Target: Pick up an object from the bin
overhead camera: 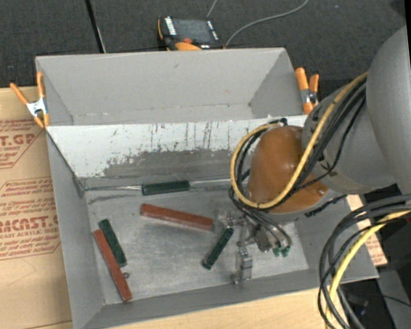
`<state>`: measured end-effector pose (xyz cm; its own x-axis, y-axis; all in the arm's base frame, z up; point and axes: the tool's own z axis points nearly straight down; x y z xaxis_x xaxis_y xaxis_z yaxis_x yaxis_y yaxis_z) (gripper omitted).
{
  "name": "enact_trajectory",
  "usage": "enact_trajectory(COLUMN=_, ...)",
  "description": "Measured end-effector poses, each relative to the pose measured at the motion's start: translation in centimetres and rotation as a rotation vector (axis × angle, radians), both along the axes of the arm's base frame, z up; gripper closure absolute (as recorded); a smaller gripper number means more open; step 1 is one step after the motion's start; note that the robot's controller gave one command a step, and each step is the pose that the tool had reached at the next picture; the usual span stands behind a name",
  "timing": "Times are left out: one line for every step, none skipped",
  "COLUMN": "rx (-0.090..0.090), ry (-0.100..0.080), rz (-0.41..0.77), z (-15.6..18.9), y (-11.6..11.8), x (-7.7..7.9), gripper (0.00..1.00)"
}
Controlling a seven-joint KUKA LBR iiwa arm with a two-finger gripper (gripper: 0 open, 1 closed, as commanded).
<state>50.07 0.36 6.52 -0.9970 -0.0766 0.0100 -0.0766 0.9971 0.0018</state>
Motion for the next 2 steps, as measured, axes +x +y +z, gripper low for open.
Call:
enact_trajectory(rx=-0.001, ry=-0.010, rz=-0.001, z=0.5, y=-0.1, x=0.4, gripper=1.00)
enact_trajectory(rx=0.000, ry=-0.021, rz=-0.001, z=13.2, y=1.7, x=2.9, gripper=1.00)
